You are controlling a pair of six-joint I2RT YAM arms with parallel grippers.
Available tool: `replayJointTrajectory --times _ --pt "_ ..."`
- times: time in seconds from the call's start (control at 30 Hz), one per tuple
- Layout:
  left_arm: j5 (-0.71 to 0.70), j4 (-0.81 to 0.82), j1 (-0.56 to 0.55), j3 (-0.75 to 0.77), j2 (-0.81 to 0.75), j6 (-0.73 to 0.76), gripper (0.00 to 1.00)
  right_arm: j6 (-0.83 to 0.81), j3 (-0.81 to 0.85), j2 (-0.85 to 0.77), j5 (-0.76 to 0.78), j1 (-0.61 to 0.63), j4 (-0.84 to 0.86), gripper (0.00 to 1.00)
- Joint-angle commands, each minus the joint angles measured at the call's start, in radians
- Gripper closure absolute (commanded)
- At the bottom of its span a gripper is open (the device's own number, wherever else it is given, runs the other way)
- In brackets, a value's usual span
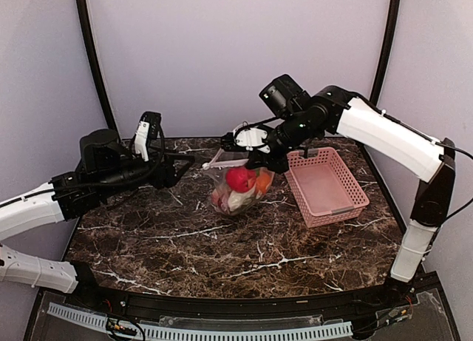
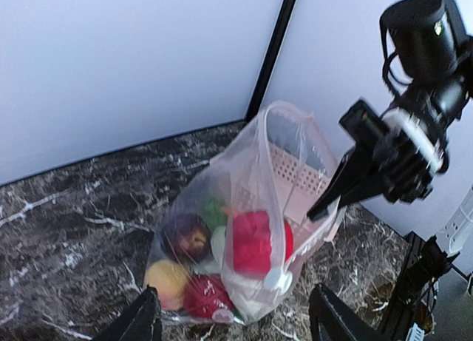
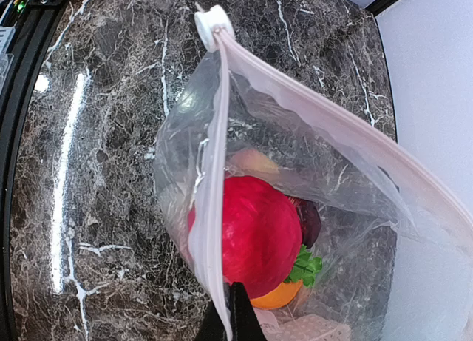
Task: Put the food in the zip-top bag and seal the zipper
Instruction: Pass from the left arm to the right, then hold the zipper food storage bag at the center of the board.
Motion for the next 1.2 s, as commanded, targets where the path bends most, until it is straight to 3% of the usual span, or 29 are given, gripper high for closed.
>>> replayJointTrajectory --times 0.0,0.33,0.4,0.47,0.87,1.17 --pt "0.105 0.159 0.000 -0.155 -0.048 -0.082 0.33 0.067 0.026 0.014 -0.022 0.004 0.061 1.00" --pt "0.130 0.308 -0.021 -0.275 -0.046 -0.012 0.29 0.141 0.044 0.021 -0.069 0.004 0.074 1.00" --pt "0.128 0.335 -0.025 -0.285 -0.031 0.002 0.05 0.155 0.031 0.015 -0.079 0.004 0.081 1.00" --pt "0.130 0.363 -0.028 -0.292 -0.017 0.015 0.02 0.168 0.027 0.014 -0.095 0.004 0.082 1.00" --pt "0.104 0.460 -0.042 -0.279 0.060 0.140 0.02 0.195 0.057 0.025 -0.136 0.004 0.082 1.00" --pt "0.106 0.499 -0.036 -0.250 0.135 0.185 0.22 0.191 0.073 0.025 -0.145 0.004 0.068 1.00"
